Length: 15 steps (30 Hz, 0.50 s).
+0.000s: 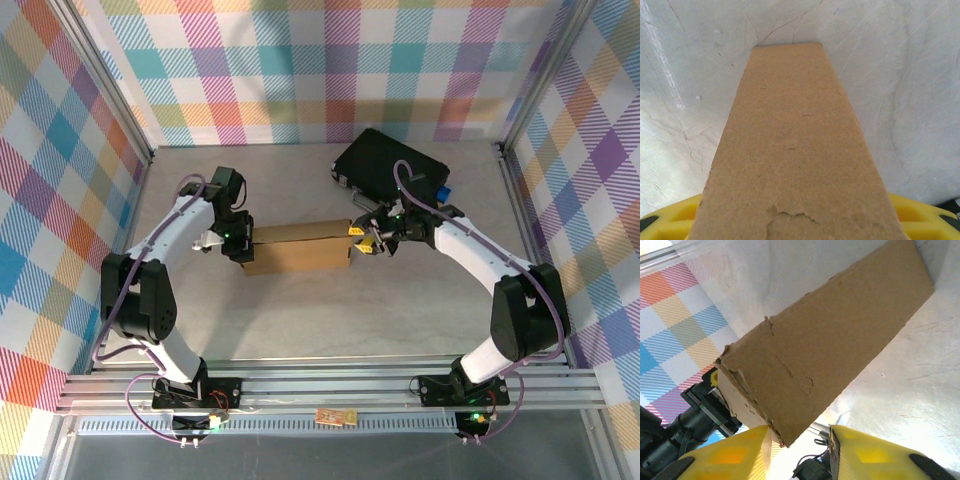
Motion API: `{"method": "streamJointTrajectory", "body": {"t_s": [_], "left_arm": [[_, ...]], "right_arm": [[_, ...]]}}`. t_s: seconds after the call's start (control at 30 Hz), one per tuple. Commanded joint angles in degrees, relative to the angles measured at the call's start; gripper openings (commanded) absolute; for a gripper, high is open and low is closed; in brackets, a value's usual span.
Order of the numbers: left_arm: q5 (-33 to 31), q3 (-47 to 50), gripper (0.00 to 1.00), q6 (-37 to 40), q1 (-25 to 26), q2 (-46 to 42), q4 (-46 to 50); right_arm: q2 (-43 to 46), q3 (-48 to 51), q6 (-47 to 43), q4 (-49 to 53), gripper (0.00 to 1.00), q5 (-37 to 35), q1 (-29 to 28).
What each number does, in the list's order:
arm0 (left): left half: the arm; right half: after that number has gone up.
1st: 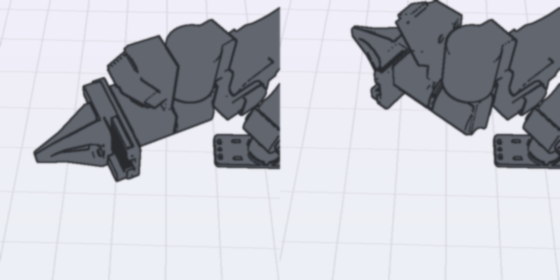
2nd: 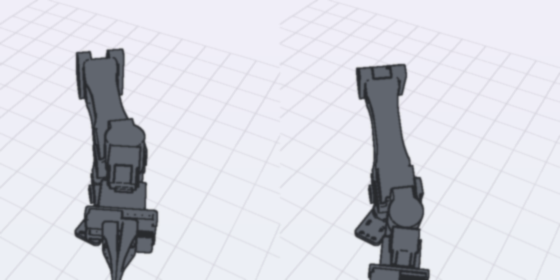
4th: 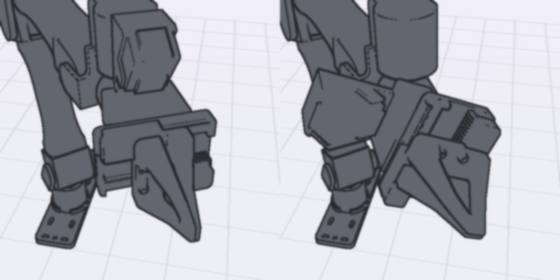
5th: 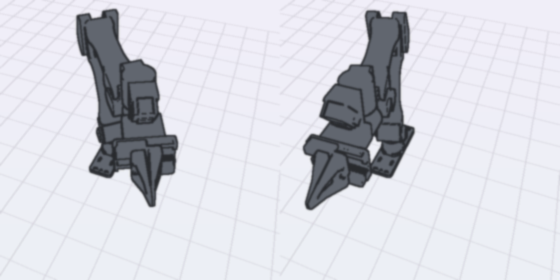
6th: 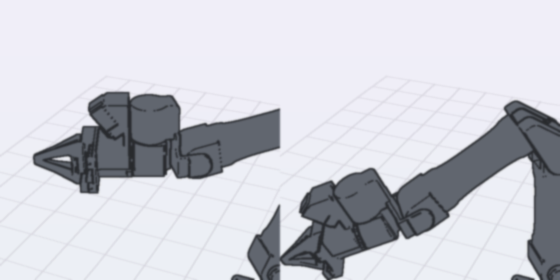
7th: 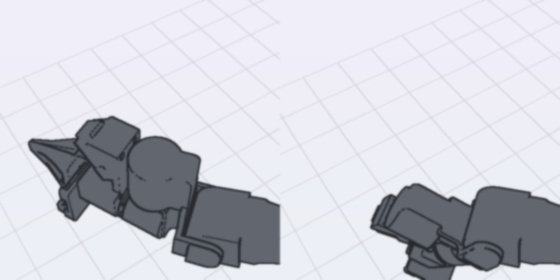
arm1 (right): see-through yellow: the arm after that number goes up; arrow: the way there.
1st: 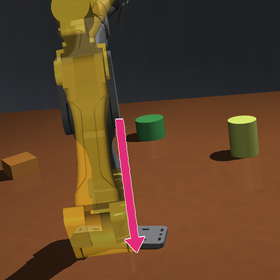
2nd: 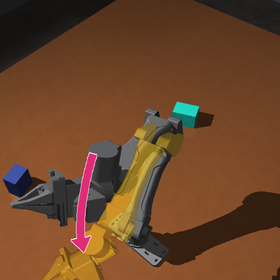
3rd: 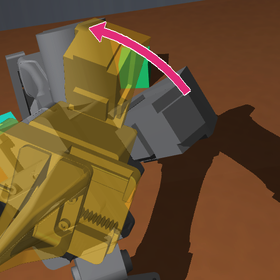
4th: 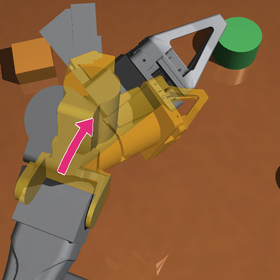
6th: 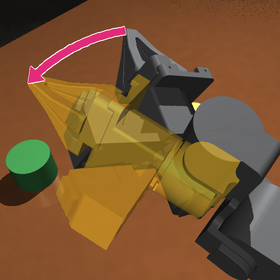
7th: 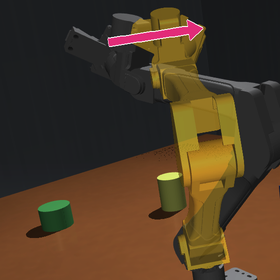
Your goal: Fold the paper box
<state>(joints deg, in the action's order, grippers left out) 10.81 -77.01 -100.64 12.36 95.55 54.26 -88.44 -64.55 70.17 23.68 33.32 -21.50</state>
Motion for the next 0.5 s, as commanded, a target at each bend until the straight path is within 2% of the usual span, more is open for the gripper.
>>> {"method": "streamJointTrajectory", "body": {"t_s": [0.0, 0.13, 0.27, 0.37, 0.47], "left_arm": [[-6.05, 4.0, 0.31, 2.45, 0.04, -1.15, -4.3], [-10.5, 9.51, 0.29, 2.53, -0.53, -7.28, -15.26], [-15.9, 13.75, 0.29, 6.6, -2.18, -12.82, -26.66], [-16.12, 18.9, 0.3, 10.72, -3.26, -14.83, -39.64], [-13.48, 24.64, 0.33, 12.53, -4.15, -14.26, -49.53]], "right_arm": [[2.77, -4.13, -1.98, 6.42, 0.41, -3.4, 1.07], [4.01, -8.0, -3.89, 7.8, 0.43, -4.05, 1.4], [4.77, -8.11, -3.93, 6.18, 0.44, -3.13, 1.99], [4.45, -7.79, -3.99, 5.13, 0.44, -2.26, 2.08], [4.22, -7.53, -3.99, 4.4, 0.44, -1.73, 2.08]]}}
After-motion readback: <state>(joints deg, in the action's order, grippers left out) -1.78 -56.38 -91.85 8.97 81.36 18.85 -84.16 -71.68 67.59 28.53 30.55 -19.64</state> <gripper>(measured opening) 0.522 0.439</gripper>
